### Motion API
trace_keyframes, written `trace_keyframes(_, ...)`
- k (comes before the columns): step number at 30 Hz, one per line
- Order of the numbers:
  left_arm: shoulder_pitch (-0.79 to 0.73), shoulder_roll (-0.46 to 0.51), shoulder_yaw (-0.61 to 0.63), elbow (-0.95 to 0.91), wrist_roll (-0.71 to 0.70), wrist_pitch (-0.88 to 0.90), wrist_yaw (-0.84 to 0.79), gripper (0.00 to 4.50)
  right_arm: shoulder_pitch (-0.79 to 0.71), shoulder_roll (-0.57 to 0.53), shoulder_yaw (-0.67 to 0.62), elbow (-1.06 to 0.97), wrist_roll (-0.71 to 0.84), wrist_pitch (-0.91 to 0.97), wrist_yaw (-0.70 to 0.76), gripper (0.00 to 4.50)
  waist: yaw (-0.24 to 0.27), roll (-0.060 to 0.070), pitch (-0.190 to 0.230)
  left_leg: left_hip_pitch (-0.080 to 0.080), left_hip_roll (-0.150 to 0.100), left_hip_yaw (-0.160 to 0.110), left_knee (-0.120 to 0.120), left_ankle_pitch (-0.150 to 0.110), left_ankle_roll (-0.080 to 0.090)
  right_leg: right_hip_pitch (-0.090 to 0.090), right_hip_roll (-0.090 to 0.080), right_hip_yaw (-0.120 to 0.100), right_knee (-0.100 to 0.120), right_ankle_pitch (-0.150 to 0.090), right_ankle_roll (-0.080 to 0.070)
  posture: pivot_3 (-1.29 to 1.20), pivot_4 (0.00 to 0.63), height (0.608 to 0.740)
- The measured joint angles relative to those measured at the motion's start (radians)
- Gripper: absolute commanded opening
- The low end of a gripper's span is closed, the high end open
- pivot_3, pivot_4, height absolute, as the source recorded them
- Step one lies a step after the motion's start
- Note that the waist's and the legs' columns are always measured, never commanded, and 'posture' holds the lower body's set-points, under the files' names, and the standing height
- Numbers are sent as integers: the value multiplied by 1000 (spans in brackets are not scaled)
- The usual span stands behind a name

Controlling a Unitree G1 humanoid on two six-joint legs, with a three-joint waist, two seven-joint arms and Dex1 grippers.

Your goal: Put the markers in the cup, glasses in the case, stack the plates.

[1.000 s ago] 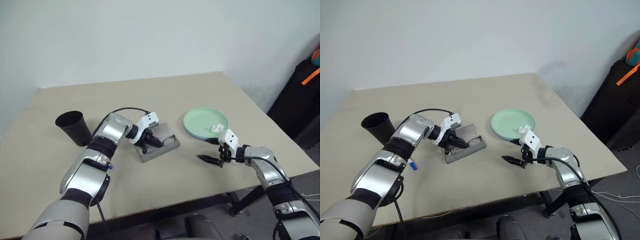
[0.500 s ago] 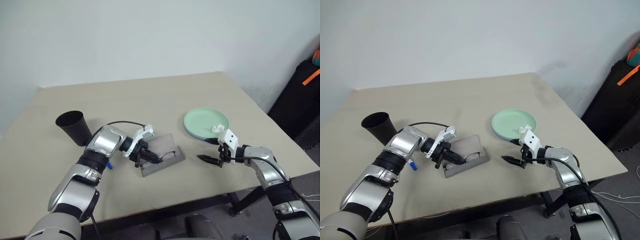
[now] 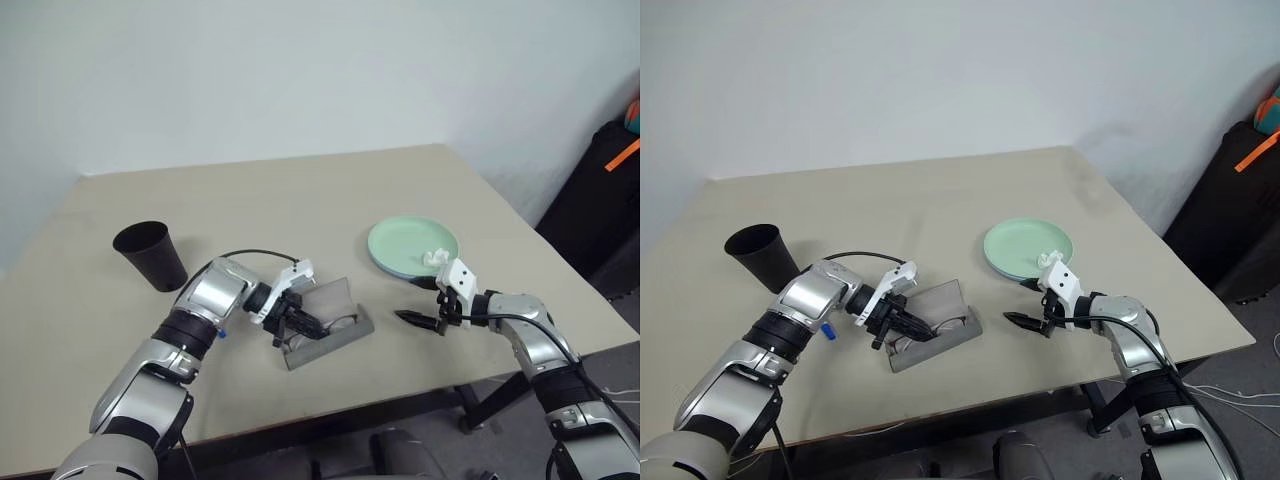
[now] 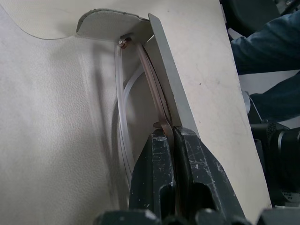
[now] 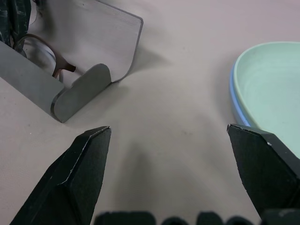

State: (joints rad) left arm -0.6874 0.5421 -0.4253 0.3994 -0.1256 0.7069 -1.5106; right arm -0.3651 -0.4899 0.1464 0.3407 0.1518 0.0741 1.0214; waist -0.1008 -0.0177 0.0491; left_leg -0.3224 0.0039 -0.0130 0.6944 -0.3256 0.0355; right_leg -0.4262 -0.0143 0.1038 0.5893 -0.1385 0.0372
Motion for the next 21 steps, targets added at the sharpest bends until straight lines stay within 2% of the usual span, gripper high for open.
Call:
trace_keyframes(1,0,-1,0,0,0,-7,6,15,1,0,0,0,0,0,0,4314,0,0,0,0,0,0,0,0,0,0,0,0,0,0,0,0,0,740)
trace_keyframes(4,0,-5,-1,5,7,-23,28,707,1,0,0,0,0,1,0,4314,0,0,0,0,0,0,1,0,0,0,0,0,0,0,0,0,0,740)
trace_keyframes(8,-1,-8,1,20,15,-43,58,1994,1,0,0,0,0,5,0,4314,0,0,0,0,0,0,2,0,0,0,0,0,0,0,0,0,0,740)
trace_keyframes(16,-47,-19,17,90,32,-125,121,1994,1,0,1,-3,0,8,1,4314,0,0,0,0,0,0,2,0,0,0,0,0,0,0,0,0,0,740)
trace_keyframes(21,-83,-13,52,66,11,-129,95,1994,1,-1,1,-3,0,8,3,4314,0,0,0,-1,0,0,2,0,0,0,0,0,0,1,2,0,0,740)
